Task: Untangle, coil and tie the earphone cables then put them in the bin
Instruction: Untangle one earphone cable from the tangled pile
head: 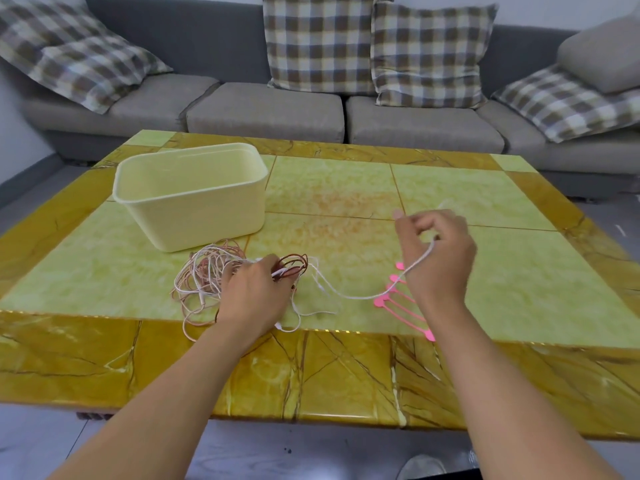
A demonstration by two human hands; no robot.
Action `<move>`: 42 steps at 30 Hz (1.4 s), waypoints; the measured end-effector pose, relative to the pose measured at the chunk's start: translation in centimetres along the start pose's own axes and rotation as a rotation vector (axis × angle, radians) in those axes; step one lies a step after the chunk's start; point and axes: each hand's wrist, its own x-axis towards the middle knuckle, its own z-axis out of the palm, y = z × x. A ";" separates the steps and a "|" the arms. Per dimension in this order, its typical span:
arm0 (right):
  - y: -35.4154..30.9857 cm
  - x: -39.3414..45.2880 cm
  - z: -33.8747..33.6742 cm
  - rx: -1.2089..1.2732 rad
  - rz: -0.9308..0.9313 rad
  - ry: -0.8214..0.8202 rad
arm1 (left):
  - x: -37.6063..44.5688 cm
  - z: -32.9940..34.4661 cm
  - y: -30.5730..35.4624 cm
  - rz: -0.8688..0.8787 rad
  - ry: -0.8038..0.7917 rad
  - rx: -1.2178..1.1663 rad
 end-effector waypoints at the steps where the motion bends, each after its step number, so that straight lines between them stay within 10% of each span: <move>1: 0.4 -0.1 0.3 -0.028 0.069 -0.162 | -0.1 0.0 0.1 0.021 0.004 -0.015; 6: 2.0 -0.8 0.7 -0.315 0.220 -0.605 | -0.9 -0.9 0.8 0.065 0.096 -0.162; 12: -1.1 -0.8 0.8 -0.480 0.168 -0.347 | -1.0 -1.7 1.5 -0.008 0.057 -0.365; 19: -3.6 -4.2 2.5 -0.071 0.134 -0.831 | -0.9 -2.0 1.2 -0.066 -0.030 -0.512; 30: -2.8 -4.7 4.1 -0.360 -0.042 -0.604 | -1.0 -3.1 1.1 -0.090 -0.152 -0.621; 42: -3.9 -5.9 5.2 -0.026 0.254 -0.864 | -0.8 -2.7 0.7 -0.115 -0.140 -0.587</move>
